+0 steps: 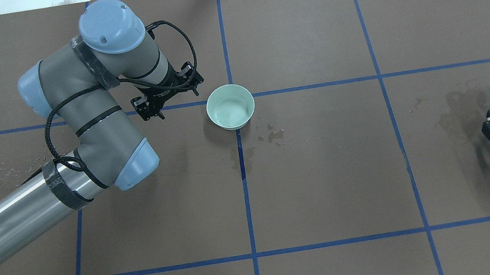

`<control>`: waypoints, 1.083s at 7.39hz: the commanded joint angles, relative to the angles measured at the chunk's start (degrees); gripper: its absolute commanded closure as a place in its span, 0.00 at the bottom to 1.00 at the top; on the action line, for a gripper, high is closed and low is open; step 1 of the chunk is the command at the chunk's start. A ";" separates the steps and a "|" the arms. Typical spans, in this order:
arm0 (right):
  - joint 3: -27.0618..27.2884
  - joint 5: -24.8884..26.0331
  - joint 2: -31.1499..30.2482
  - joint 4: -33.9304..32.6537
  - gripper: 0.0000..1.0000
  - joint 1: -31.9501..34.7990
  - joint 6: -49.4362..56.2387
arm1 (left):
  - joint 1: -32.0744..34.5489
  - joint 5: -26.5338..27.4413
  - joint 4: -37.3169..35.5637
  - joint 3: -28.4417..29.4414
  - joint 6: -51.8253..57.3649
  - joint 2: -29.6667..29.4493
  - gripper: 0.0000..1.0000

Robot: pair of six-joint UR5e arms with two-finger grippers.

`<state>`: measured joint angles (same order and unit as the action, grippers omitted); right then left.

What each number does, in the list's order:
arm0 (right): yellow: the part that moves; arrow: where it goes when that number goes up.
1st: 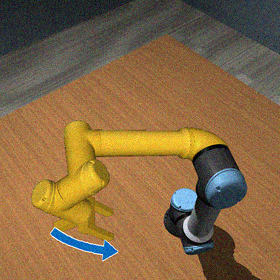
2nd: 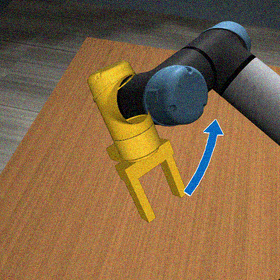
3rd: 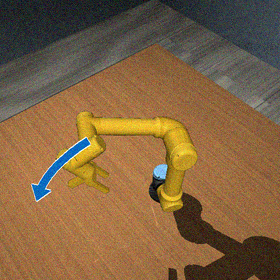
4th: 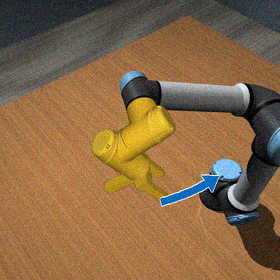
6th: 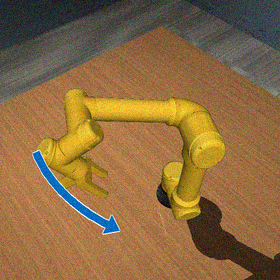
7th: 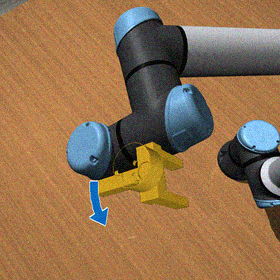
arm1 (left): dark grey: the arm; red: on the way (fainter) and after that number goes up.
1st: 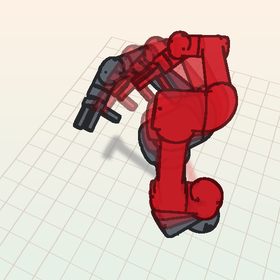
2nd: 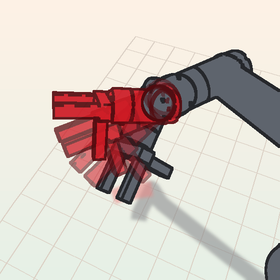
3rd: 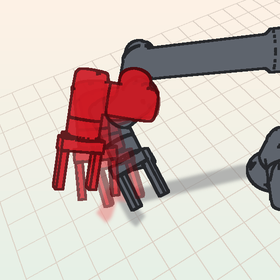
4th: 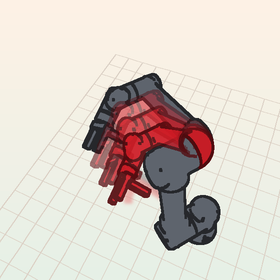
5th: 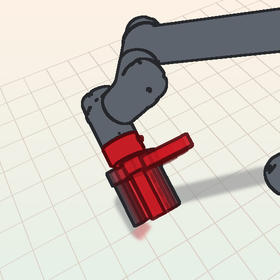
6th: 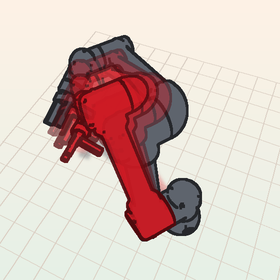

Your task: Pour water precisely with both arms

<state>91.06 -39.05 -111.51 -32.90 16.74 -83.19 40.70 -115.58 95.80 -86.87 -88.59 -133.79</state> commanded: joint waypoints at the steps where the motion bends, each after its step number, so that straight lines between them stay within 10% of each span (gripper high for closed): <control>1: -0.01 -0.23 0.15 0.03 0.00 1.28 0.40 | 0.00 0.00 0.00 -0.05 0.00 0.02 0.00; 8: -0.36 -0.32 1.29 -0.06 0.00 3.21 2.42 | 0.00 0.00 0.00 -0.05 0.00 0.20 0.00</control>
<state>90.93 -39.37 -110.64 -32.95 19.79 -81.13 40.69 -115.58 95.80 -86.92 -88.59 -133.61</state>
